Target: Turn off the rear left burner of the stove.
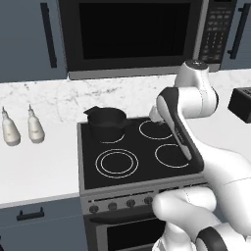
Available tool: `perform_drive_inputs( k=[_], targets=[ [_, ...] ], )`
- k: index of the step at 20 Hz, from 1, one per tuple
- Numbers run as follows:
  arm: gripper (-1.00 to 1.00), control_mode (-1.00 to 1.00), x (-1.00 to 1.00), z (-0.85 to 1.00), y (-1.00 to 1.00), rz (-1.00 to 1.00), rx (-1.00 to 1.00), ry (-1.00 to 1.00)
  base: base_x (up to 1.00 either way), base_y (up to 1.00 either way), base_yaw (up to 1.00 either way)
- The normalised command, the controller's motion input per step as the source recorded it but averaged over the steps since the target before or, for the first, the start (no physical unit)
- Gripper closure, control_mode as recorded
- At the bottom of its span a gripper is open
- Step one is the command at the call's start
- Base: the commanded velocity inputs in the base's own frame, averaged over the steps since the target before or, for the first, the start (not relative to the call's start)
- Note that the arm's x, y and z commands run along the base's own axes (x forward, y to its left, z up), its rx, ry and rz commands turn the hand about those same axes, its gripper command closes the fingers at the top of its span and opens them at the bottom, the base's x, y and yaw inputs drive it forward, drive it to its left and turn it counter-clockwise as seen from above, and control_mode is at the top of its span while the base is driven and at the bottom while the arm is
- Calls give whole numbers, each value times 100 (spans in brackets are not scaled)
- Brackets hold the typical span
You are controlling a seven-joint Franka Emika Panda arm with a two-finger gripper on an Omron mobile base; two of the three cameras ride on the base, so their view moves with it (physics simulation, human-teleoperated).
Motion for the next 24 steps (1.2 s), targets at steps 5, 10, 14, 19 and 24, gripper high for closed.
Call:
perform_drive_inputs(
  k=[5, 10, 14, 19, 24],
  targets=[
    [-100, -100, -52, -44, 97, 7, -22, 0, 0, 0, 0],
    [-100, -100, -82, -64, 100, 18, -30, -4, 0, 0, 0],
    [-100, -100, -75, -76, 100, 19, -37, -1, 0, 0, 0],
    [-100, -100, -65, -80, 95, 22, -41, 0, 0, 0, 0],
    [-100, -100, -37, -81, 49, 23, -37, 0, 0, 0, 0]
  ],
)
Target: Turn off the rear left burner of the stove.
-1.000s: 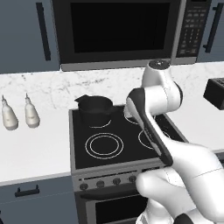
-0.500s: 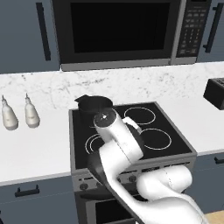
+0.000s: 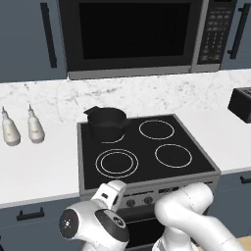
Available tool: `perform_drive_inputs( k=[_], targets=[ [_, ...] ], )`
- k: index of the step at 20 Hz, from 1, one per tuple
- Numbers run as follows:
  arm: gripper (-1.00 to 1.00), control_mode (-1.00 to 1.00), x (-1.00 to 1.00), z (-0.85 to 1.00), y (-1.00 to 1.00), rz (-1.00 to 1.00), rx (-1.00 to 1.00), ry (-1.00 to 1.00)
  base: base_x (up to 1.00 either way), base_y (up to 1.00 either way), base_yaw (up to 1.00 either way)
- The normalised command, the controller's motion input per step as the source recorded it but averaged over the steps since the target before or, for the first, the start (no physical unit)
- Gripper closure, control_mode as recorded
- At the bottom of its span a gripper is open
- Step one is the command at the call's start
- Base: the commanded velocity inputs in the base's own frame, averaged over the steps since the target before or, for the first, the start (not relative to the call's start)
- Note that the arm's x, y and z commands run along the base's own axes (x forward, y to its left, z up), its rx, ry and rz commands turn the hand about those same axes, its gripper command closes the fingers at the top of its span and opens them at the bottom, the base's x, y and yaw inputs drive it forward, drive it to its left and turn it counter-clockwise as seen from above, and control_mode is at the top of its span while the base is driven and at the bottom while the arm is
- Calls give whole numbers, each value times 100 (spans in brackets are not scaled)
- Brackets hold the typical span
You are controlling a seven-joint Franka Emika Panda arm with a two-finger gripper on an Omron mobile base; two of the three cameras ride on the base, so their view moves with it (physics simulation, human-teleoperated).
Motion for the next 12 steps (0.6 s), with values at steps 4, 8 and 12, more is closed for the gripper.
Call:
perform_drive_inputs(
  k=[4, 8, 12],
  targets=[
    [-100, -100, -5, -66, 1, 14, -31, 0, 0, 0, 0],
    [-100, -100, 8, -46, -8, 7, -19, 0, 0, 0, 0],
    [-100, -100, 37, -26, 0, 0, -9, 0, 0, 0, 0]
  ],
)
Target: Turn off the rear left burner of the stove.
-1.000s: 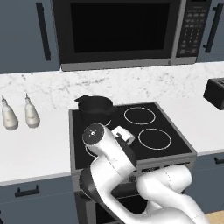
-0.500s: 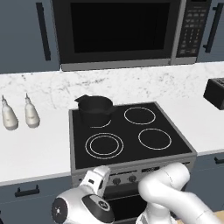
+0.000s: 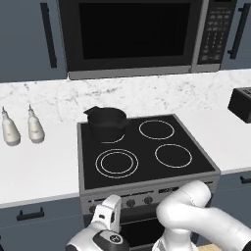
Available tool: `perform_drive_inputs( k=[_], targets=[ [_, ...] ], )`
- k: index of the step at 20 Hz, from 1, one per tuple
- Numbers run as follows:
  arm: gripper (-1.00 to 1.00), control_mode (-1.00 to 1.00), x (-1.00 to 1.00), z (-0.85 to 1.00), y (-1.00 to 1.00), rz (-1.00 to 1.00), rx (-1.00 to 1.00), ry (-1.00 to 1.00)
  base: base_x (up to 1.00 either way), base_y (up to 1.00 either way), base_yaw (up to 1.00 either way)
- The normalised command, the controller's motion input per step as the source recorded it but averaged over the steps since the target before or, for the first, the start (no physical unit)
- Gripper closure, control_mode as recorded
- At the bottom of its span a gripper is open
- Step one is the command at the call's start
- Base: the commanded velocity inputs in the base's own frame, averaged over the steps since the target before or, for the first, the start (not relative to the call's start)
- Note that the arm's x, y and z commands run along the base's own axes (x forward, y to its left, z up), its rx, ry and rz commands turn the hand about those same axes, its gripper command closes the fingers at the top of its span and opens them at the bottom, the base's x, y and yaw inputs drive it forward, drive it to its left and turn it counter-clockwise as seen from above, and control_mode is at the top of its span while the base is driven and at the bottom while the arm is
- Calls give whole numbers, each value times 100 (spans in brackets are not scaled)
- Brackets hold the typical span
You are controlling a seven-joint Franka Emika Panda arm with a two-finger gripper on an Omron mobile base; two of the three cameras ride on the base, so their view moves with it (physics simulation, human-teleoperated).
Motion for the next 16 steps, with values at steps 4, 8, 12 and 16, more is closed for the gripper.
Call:
perform_drive_inputs(
  k=[4, 8, 12, 16],
  targets=[
    [-100, -100, 39, -27, 0, 0, -9, 0, 0, 0, 0],
    [-100, -100, 33, -32, 0, 0, -7, 0, 0, 0, 0],
    [-100, -100, 21, -46, 0, 0, -7, 0, 0, 0, 0],
    [-100, -100, 23, -46, 0, 0, -12, 0, 0, 0, 0]
  ],
)
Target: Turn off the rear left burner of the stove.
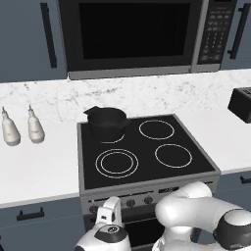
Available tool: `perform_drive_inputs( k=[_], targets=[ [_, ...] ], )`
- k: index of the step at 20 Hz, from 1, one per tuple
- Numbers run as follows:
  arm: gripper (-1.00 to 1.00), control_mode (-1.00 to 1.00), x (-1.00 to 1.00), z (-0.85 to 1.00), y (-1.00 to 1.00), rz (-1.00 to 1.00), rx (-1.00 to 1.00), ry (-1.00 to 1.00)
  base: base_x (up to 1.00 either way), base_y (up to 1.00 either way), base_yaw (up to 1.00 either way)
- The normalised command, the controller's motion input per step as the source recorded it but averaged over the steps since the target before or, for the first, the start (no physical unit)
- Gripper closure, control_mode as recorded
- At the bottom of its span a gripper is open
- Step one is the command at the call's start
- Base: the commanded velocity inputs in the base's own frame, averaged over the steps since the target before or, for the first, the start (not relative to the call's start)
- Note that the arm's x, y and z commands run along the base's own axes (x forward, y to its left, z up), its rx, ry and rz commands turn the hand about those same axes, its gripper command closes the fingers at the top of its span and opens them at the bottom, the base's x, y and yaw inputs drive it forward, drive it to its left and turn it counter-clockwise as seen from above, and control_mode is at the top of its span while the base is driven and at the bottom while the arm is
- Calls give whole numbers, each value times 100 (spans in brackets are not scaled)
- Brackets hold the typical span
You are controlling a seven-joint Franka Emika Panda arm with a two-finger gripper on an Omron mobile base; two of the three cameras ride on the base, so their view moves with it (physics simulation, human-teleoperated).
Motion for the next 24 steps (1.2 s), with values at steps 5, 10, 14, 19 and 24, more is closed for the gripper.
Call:
perform_drive_inputs(
  k=[5, 10, 14, 19, 24],
  targets=[
    [-100, -100, 34, -47, 0, 1, -13, 0, 0, 0, 0],
    [-100, -100, 34, -50, 10, 3, -15, 0, 0, 0, 0],
    [-100, -100, 30, -36, 48, 5, -18, 0, 0, 0, 0],
    [-100, -100, 17, -19, 39, 5, -18, -2, 0, 0, 0],
    [-100, -100, 24, -7, 24, 3, -8, 0, 0, 0, 0]
  ],
)
